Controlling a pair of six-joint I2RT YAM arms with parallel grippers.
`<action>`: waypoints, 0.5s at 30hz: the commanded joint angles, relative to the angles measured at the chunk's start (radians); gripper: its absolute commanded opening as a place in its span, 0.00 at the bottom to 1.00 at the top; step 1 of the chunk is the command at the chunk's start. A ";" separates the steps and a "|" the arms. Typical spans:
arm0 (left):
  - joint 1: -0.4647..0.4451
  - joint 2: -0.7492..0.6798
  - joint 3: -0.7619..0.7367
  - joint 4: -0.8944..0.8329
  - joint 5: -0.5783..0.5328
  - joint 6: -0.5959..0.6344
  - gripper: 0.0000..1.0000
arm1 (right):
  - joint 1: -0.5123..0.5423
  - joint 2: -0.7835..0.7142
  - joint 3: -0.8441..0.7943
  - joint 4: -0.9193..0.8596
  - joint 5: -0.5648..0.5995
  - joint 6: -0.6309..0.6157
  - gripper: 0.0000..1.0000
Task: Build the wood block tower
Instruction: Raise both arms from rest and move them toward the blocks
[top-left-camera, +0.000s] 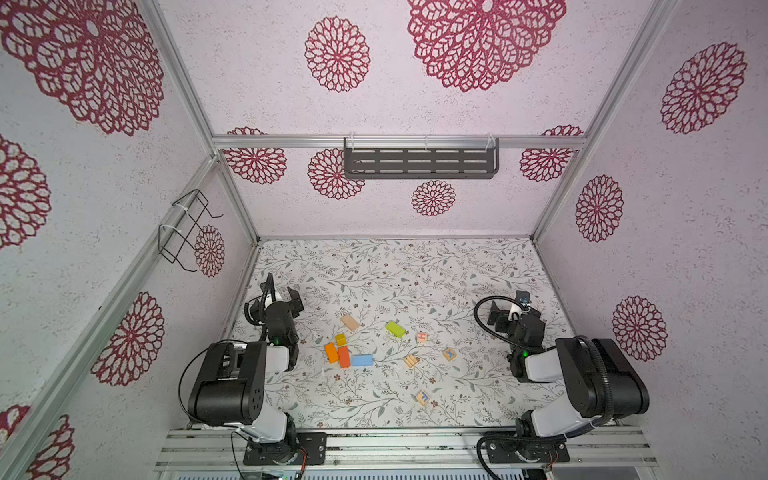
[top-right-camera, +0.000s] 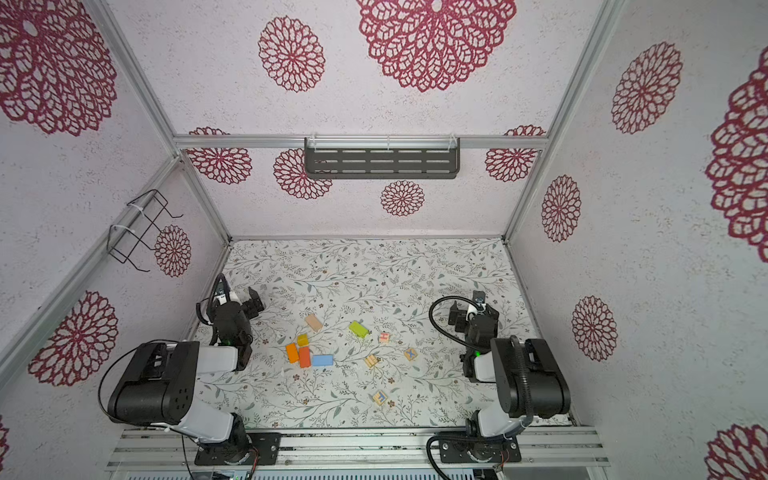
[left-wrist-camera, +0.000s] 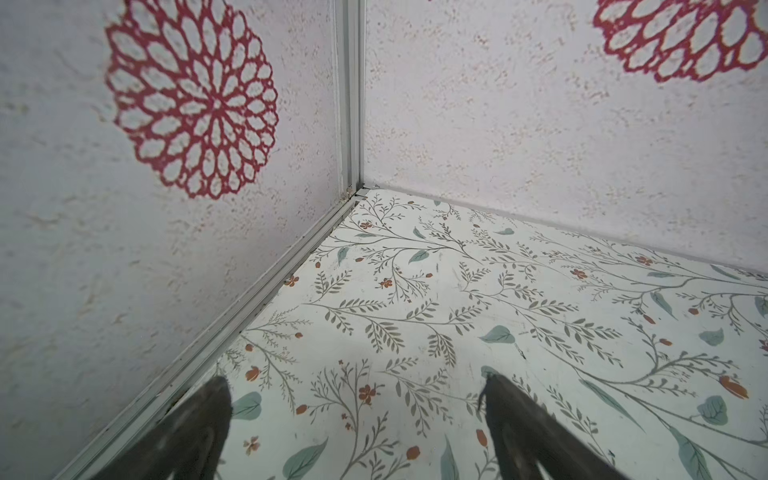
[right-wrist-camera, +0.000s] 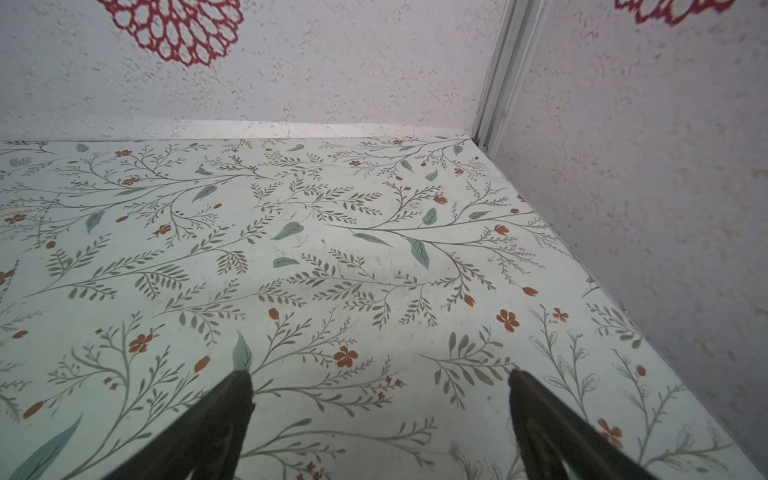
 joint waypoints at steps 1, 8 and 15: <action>0.003 0.010 -0.005 0.018 -0.007 0.018 0.97 | -0.005 -0.020 0.007 0.032 -0.003 0.020 0.99; 0.072 -0.002 0.021 -0.058 0.143 -0.019 0.97 | -0.005 -0.021 0.007 0.031 -0.004 0.020 0.99; 0.071 -0.003 0.022 -0.061 0.142 -0.018 0.97 | -0.005 -0.020 0.008 0.030 -0.004 0.021 0.99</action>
